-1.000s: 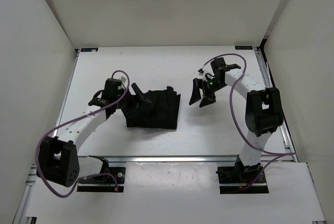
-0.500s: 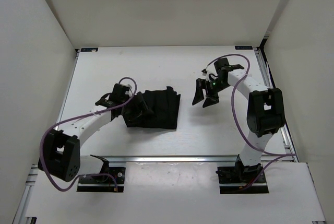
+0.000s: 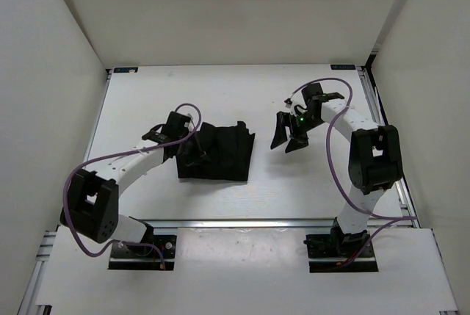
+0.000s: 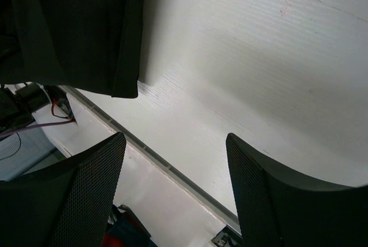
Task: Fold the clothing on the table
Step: Fold the skirt
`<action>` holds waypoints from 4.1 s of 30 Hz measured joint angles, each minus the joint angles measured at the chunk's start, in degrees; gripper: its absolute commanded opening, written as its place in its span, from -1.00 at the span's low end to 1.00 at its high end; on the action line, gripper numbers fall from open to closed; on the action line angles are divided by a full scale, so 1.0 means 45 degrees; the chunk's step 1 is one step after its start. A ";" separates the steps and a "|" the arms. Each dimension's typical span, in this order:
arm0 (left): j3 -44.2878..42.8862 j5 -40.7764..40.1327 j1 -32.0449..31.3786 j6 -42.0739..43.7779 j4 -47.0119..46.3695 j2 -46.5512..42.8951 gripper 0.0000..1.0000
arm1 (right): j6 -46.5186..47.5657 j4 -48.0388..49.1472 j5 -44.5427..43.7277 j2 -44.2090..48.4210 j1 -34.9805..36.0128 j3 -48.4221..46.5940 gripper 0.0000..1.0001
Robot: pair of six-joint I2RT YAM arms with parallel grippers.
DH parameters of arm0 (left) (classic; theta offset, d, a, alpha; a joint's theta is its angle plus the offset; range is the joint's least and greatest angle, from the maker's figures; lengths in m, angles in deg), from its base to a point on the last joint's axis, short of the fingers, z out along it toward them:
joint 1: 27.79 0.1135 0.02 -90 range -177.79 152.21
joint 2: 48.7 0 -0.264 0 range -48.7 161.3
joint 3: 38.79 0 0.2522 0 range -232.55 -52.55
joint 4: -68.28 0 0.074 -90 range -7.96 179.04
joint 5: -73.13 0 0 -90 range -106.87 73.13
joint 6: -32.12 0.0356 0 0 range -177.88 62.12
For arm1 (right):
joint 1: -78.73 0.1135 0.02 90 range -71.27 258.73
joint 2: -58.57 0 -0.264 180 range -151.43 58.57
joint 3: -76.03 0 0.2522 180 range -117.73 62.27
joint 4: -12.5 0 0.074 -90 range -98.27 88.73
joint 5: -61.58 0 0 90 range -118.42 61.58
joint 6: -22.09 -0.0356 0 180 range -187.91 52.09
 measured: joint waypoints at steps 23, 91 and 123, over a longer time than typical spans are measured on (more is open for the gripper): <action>-0.0636 -0.1355 0.1831 0.0525 0.0918 -0.1258 -1.00 | -0.0141 0.0291 0.0233 -0.0325 0.0442 -0.0015 0.52; -1.4319 -0.0272 -0.1098 -0.0189 0.1112 0.9335 -1.00 | -0.3356 0.5945 -0.0359 0.2312 0.2710 0.2744 -1.00; -1.2318 0.0379 -0.0131 0.0491 0.1098 0.8641 -1.00 | -1.5844 1.3716 -0.1321 -0.2705 0.3483 0.3220 -1.00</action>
